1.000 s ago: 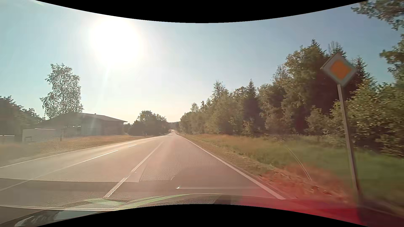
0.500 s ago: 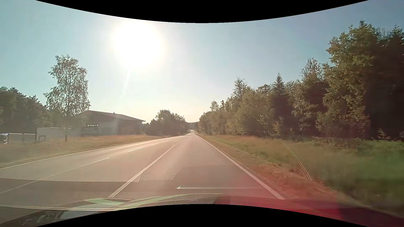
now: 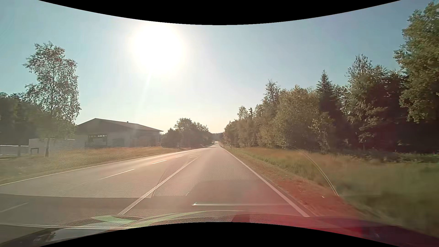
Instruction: Follow the waypoints while adhering to traffic rules and regulations
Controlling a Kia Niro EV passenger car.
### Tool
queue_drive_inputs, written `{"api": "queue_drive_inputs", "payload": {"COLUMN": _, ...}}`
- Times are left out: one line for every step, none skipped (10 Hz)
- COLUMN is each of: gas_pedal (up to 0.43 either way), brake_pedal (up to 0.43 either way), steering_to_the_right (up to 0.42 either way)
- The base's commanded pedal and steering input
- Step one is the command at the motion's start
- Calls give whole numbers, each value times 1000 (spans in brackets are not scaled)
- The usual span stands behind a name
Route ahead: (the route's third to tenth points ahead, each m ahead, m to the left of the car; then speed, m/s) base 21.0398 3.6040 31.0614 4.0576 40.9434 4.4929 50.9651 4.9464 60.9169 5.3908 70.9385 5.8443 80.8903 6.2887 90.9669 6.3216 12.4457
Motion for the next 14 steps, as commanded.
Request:
{"api": "queue_drive_inputs", "payload": {"gas_pedal": 500, "brake_pedal": 0, "steering_to_the_right": -23}}
{"api": "queue_drive_inputs", "payload": {"gas_pedal": 500, "brake_pedal": 0, "steering_to_the_right": -18}}
{"api": "queue_drive_inputs", "payload": {"gas_pedal": 500, "brake_pedal": 0, "steering_to_the_right": -14}}
{"api": "queue_drive_inputs", "payload": {"gas_pedal": 512, "brake_pedal": 0, "steering_to_the_right": -13}}
{"api": "queue_drive_inputs", "payload": {"gas_pedal": 512, "brake_pedal": 0, "steering_to_the_right": -13}}
{"api": "queue_drive_inputs", "payload": {"gas_pedal": 512, "brake_pedal": 0, "steering_to_the_right": -13}}
{"api": "queue_drive_inputs", "payload": {"gas_pedal": 512, "brake_pedal": 0, "steering_to_the_right": -13}}
{"api": "queue_drive_inputs", "payload": {"gas_pedal": 512, "brake_pedal": 0, "steering_to_the_right": -11}}
{"api": "queue_drive_inputs", "payload": {"gas_pedal": 512, "brake_pedal": 0, "steering_to_the_right": -8}}
{"api": "queue_drive_inputs", "payload": {"gas_pedal": 512, "brake_pedal": 0, "steering_to_the_right": -4}}
{"api": "queue_drive_inputs", "payload": {"gas_pedal": 512, "brake_pedal": 0, "steering_to_the_right": -3}}
{"api": "queue_drive_inputs", "payload": {"gas_pedal": 512, "brake_pedal": 0, "steering_to_the_right": -1}}
{"api": "queue_drive_inputs", "payload": {"gas_pedal": 512, "brake_pedal": 0, "steering_to_the_right": -1}}
{"api": "queue_drive_inputs", "payload": {"gas_pedal": 512, "brake_pedal": 0, "steering_to_the_right": -1}}
